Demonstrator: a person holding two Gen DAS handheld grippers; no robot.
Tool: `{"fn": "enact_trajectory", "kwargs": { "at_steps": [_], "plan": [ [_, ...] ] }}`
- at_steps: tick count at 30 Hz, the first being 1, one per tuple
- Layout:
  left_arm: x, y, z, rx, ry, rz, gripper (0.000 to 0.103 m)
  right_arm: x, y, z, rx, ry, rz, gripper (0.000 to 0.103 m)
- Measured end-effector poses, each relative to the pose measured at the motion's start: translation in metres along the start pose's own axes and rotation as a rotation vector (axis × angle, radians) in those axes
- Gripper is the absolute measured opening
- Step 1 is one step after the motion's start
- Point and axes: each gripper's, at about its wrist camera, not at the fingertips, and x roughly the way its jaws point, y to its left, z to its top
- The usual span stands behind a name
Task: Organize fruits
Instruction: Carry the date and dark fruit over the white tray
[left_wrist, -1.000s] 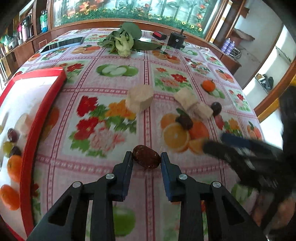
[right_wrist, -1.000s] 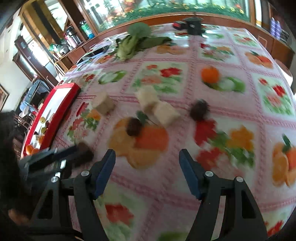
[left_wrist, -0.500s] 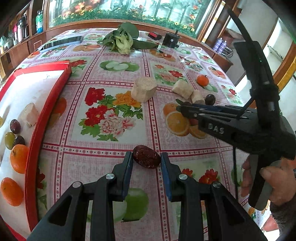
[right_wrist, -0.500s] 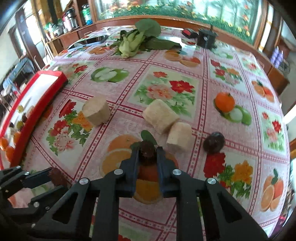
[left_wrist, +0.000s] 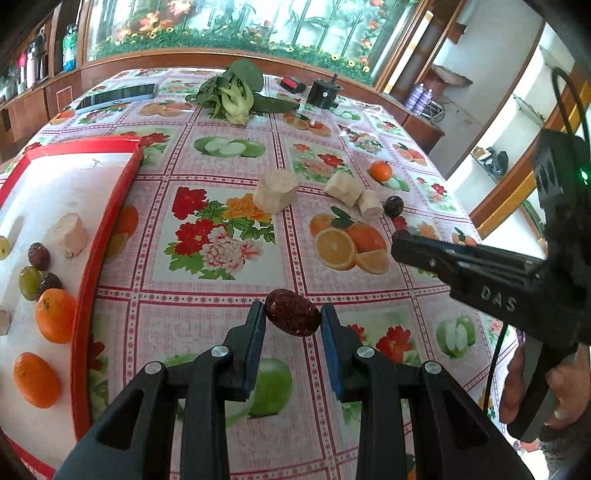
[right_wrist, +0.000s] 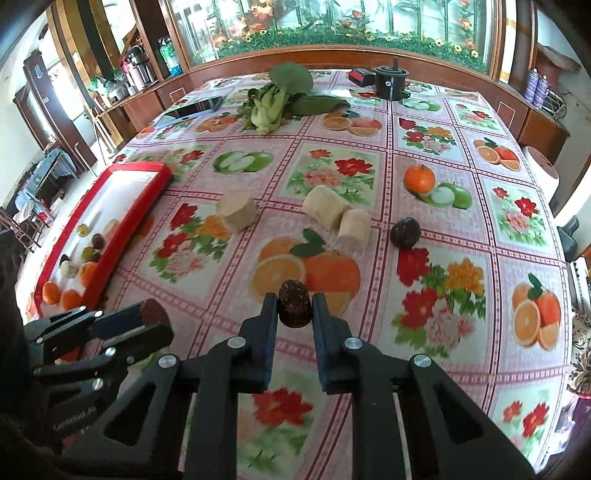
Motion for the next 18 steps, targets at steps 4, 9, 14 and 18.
{"fn": "enact_trajectory", "kwargs": {
  "at_steps": [4,9,14,18],
  "plan": [
    [-0.009,0.004,0.001,0.001,-0.010,-0.002,0.030,-0.006,0.013,-0.001,-0.008,0.000,0.004,0.020],
    [-0.023,0.019,0.005,-0.019,-0.039,0.005,0.030,-0.008,0.035,0.009,-0.037,-0.009,0.017,0.020],
    [-0.038,0.044,0.010,-0.052,-0.063,0.034,0.030,0.002,0.065,0.027,-0.068,0.003,0.061,0.020],
    [-0.052,0.074,0.015,-0.079,-0.081,0.087,0.030,0.017,0.098,0.043,-0.103,0.018,0.112,0.020]
  ]
}}
